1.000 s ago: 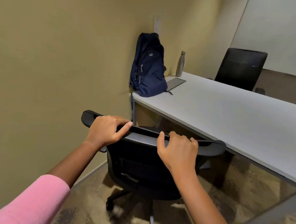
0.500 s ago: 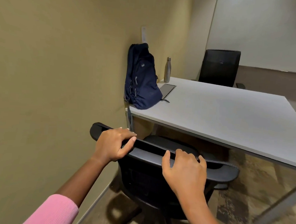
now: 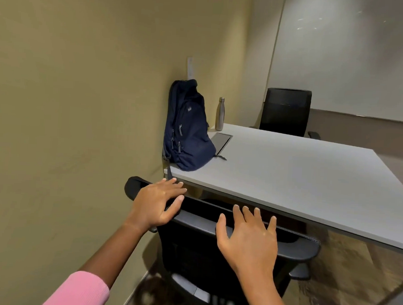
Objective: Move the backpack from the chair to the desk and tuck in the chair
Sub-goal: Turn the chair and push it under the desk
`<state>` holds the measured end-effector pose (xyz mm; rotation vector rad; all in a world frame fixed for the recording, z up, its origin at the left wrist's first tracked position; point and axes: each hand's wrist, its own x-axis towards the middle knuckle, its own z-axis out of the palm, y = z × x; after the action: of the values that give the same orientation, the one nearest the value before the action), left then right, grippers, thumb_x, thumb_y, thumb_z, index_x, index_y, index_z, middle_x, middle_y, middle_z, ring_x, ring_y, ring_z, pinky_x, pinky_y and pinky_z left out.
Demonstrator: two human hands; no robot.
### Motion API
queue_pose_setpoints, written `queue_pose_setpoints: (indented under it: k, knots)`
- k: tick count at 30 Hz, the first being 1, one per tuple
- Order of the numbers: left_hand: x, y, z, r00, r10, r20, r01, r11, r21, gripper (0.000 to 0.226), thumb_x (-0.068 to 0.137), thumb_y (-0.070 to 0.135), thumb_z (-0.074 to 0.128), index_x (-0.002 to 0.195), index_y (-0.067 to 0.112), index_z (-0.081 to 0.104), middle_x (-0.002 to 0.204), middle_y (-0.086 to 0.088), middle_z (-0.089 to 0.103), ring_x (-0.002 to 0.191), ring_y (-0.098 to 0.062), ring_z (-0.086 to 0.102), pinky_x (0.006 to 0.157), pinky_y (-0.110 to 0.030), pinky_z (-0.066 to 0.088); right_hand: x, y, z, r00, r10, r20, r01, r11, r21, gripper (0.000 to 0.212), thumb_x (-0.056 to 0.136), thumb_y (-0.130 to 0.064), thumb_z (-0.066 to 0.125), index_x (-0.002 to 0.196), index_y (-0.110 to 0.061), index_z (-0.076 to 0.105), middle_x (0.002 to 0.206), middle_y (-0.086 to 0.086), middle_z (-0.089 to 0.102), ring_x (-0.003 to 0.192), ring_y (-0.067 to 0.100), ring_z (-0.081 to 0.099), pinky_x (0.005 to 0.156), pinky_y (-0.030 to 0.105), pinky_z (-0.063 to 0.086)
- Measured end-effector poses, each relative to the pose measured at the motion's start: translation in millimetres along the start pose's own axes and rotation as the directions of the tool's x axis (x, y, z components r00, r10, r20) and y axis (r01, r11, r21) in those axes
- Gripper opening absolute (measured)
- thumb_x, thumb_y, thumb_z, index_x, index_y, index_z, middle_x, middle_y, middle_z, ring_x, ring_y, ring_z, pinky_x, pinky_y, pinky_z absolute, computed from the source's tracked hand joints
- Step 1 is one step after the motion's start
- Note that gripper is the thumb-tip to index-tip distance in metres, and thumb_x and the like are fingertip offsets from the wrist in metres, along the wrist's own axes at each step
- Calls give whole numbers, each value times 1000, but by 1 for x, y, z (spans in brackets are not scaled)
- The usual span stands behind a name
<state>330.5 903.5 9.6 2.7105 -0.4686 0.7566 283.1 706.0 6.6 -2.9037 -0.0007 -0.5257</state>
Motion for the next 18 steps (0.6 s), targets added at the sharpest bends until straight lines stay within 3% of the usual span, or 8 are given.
queue_pose_setpoints:
  k: [4, 8, 12, 14, 18]
  knots:
    - [21, -10, 13, 999, 34, 6, -34, 999, -24, 45, 83, 38, 36, 93, 15, 73, 96, -5, 75, 97, -23, 67, 86, -37, 51, 23, 6, 15, 999, 9, -31, -8, 1000, 27, 57, 83, -44, 31, 93, -6, 72, 78, 10, 75, 78, 28, 71, 80, 51, 53]
    - [44, -22, 21, 999, 53, -8, -53, 998, -42, 44, 82, 44, 37, 90, 20, 73, 88, 3, 76, 85, -15, 70, 63, -21, 52, 49, 5, 28, 997, 32, -75, -29, 999, 38, 54, 83, -39, 31, 87, -5, 73, 70, 10, 74, 69, 27, 70, 77, 47, 54]
    - [59, -34, 31, 992, 116, -48, -118, 992, -44, 40, 81, 42, 39, 86, 21, 73, 80, 6, 76, 76, -14, 70, 53, -22, 52, 61, 2, 38, 992, 66, -110, -61, 997, 48, 52, 80, -36, 32, 85, -5, 73, 70, 9, 74, 69, 26, 70, 75, 46, 54]
    - [67, -44, 34, 991, 120, -61, -124, 990, -62, 41, 82, 42, 38, 86, 21, 73, 81, 6, 76, 77, -13, 70, 55, -22, 53, 68, -3, 41, 992, 75, -105, -70, 996, 50, 52, 80, -36, 31, 86, -5, 73, 71, 9, 74, 69, 25, 70, 76, 47, 54]
    - [78, -66, 40, 990, 131, -46, -135, 986, -99, 46, 84, 45, 31, 79, 18, 69, 74, 0, 74, 71, -20, 68, 55, -36, 53, 76, -20, 47, 988, 101, -119, -97, 994, 41, 53, 80, -38, 32, 87, -5, 73, 75, 10, 75, 73, 26, 71, 77, 47, 55]
